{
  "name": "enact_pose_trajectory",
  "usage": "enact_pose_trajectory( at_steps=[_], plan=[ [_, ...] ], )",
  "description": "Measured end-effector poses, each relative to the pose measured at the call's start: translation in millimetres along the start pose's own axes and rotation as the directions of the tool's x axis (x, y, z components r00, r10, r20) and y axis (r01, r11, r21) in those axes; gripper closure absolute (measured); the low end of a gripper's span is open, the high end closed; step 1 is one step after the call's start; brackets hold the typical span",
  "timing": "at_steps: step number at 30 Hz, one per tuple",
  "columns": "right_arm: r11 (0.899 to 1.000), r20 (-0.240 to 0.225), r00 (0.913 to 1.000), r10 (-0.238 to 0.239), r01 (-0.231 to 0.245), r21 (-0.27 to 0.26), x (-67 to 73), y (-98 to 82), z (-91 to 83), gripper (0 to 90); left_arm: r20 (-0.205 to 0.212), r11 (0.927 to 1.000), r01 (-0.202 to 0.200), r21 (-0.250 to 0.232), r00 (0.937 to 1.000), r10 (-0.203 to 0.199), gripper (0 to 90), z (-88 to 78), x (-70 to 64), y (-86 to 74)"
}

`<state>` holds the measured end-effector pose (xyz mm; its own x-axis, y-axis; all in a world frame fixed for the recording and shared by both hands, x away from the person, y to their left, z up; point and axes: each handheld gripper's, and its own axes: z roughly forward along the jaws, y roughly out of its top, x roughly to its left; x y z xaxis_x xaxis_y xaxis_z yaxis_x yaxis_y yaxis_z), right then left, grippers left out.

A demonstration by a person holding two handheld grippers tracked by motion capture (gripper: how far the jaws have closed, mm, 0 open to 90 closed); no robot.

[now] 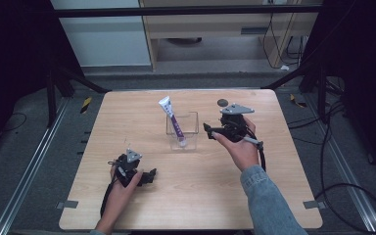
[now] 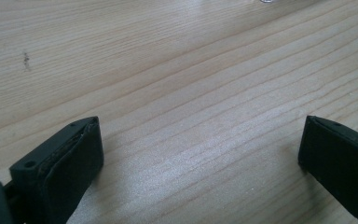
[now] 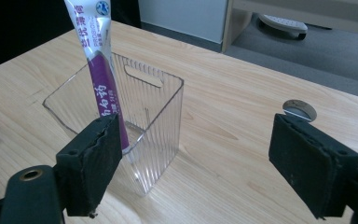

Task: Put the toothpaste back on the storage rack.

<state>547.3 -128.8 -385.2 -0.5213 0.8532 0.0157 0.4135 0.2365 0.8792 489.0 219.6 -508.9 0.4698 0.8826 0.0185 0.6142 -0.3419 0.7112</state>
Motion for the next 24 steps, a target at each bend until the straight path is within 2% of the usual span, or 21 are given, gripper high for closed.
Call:
enact_pose_trajectory(
  at_steps=[13,14,21,22,24],
  plan=[
    [0.999,0.005,0.9997,0.026,-0.026,0.025,-19.7,-28.4,-12.5,8.7,0.0,1.0,-0.001,0.0,1.0,0.001,0.0,0.0,0.1,0.0],
    [0.999,0.022,0.9992,0.033,-0.034,0.03,-23.8,-34.5,-14.4,8.7,0.0,1.0,-0.001,0.0,1.0,0.001,0.0,0.0,0.1,0.0],
    [0.998,0.048,0.9981,0.038,-0.04,0.05,-34.7,-51.9,-18.5,9.3,0.0,1.0,0.0,0.0,1.0,0.0,0.0,0.0,0.0,0.0],
    [0.997,0.065,0.997,0.042,-0.046,0.069,-38.3,-59.5,-17.5,10.8,0.0,1.0,-0.001,0.0,1.0,0.001,0.0,0.0,0.1,0.0],
    [0.996,0.074,0.9962,0.046,-0.052,0.078,-39.8,-63.4,-17.0,11.3,0.0,1.0,0.0,0.0,1.0,0.0,0.0,0.0,0.0,0.0]
  ],
)
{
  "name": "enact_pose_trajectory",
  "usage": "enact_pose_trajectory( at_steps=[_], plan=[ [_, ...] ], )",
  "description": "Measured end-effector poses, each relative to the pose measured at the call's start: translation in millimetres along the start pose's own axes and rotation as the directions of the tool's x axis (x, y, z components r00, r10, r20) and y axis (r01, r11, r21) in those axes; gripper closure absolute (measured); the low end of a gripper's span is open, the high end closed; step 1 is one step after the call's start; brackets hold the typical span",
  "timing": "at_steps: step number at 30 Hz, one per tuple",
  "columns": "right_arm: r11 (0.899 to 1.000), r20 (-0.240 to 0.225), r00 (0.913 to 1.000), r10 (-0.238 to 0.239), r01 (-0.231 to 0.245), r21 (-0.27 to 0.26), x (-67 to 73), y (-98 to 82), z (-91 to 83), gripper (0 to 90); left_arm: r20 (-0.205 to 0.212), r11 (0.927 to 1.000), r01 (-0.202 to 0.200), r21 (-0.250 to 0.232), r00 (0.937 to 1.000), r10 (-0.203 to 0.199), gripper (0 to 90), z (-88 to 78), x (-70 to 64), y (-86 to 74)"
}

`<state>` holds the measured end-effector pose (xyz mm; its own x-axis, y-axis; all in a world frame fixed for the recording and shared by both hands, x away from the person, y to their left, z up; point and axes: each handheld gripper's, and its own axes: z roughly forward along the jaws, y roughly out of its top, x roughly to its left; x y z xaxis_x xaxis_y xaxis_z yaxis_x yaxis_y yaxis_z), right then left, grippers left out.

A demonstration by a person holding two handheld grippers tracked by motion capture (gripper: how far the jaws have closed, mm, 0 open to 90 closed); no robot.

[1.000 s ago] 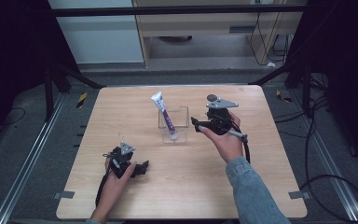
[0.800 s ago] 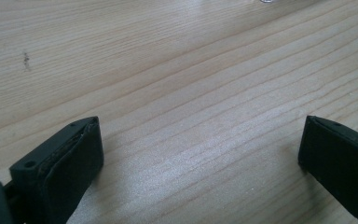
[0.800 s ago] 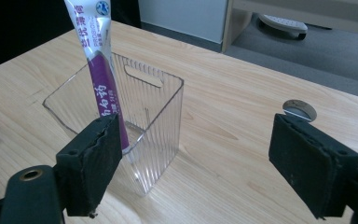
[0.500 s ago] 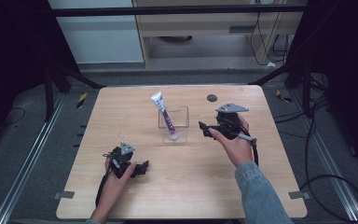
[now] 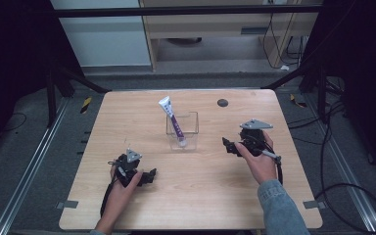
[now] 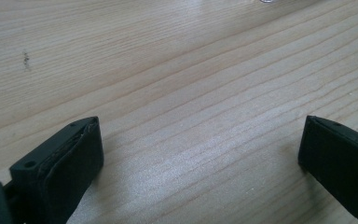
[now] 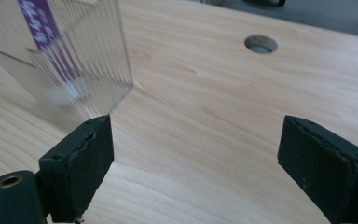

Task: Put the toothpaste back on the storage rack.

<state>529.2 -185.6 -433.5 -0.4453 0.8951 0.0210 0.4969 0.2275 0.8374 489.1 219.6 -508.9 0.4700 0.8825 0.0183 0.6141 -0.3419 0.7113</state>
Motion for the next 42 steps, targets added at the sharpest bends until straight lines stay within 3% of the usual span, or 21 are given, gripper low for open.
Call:
enact_pose_trajectory(
  at_steps=[3,4,8,16,24,34,42],
  plan=[
    [1.0,0.015,0.9998,0.009,-0.01,0.029,-4.3,-9.9,2.0,12.6,0.0,1.0,0.0,0.0,1.0,0.0,0.0,0.0,0.0,0.0],
    [0.997,0.037,0.9993,0.003,-0.006,0.077,-6.5,-14.9,4.6,13.8,0.0,1.0,0.001,0.0,1.0,-0.001,0.0,0.1,-0.1,0.0],
    [0.993,0.038,0.999,0.022,-0.026,0.118,-10.7,-24.7,8.0,13.3,0.0,1.0,0.001,0.0,1.0,-0.001,0.0,0.0,-0.1,0.1],
    [0.99,0.052,0.9984,0.02,-0.027,0.135,-20.0,-41.9,13.3,14.1,0.0,1.0,0.001,0.0,1.0,-0.001,0.0,0.0,-0.1,0.1],
    [0.989,0.091,0.9935,0.068,-0.08,0.128,-39.0,-59.8,15.0,14.1,0.0,1.0,0.0,0.0,1.0,0.0,0.0,0.1,-0.1,0.1],
    [0.983,0.108,0.9891,0.1,-0.115,0.142,-49.0,-74.6,19.2,13.3,0.001,1.0,0.0,0.0,1.0,0.0,0.0,0.2,-0.1,0.1],
    [0.986,0.12,0.9915,0.051,-0.068,0.149,-47.7,-76.4,22.7,10.6,0.002,1.0,-0.002,0.0,1.0,0.002,0.0,0.3,0.0,0.2]
  ],
)
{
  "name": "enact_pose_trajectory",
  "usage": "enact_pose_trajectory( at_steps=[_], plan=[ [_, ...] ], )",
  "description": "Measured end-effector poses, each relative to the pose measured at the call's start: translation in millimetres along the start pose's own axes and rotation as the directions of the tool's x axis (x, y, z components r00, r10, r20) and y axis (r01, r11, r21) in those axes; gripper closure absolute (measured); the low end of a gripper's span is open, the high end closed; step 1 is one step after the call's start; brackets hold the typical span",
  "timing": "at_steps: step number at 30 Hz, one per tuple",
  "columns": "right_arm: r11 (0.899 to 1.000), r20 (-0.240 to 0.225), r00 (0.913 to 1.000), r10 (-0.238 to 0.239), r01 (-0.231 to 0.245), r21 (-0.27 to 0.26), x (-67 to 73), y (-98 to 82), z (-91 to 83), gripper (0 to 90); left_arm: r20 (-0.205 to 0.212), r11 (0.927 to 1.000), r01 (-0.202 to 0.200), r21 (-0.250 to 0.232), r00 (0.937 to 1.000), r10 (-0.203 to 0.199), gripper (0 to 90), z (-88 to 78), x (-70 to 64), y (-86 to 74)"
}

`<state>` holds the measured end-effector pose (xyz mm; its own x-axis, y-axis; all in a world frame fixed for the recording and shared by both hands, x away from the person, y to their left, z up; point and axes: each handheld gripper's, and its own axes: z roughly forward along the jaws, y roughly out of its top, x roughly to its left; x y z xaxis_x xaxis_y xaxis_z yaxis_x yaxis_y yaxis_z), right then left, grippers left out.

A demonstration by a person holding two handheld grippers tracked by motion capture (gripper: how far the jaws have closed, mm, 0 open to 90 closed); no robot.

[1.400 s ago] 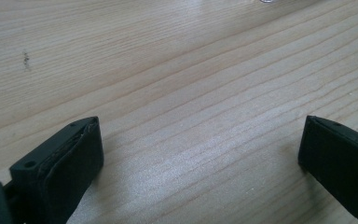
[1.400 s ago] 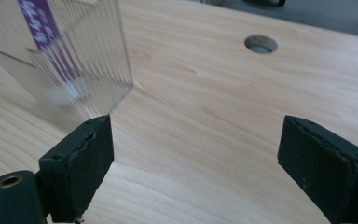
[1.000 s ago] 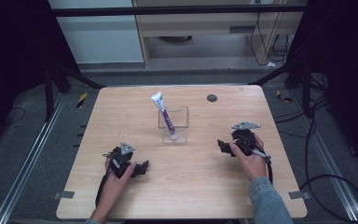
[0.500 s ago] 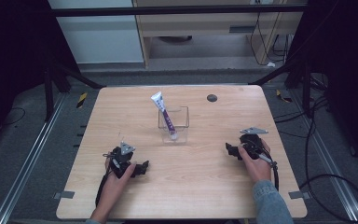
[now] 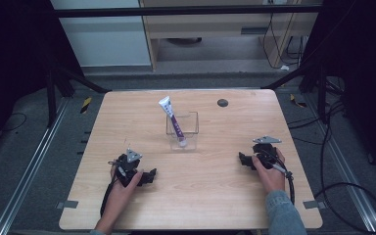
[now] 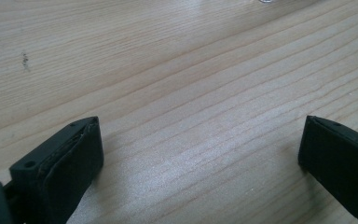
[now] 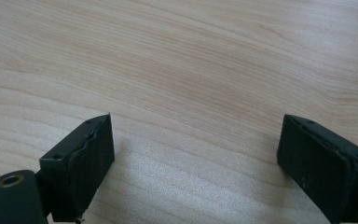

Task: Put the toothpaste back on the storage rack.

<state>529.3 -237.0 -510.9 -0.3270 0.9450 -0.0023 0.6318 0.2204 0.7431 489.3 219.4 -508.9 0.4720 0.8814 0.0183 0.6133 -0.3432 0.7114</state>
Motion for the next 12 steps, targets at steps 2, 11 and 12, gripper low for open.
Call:
enact_pose_trajectory(
  at_steps=[2,11,12],
  plan=[
    [1.0,0.0,1.0,-0.004,0.004,0.0,0.0,0.1,0.5,10.1,0.0,1.0,0.0,0.0,1.0,0.0,0.0,0.0,0.0,0.0],
    [0.999,0.05,0.9977,0.046,-0.047,0.022,0.5,1.2,3.1,0.9,0.003,1.0,-0.003,-0.001,1.0,0.003,0.0,-0.1,-0.1,-0.2],
    [0.998,0.059,0.9965,0.06,-0.061,0.027,-0.1,1.2,3.0,0.4,0.003,1.0,-0.003,-0.001,1.0,0.003,0.0,-0.1,-0.2,-0.3]
  ],
)
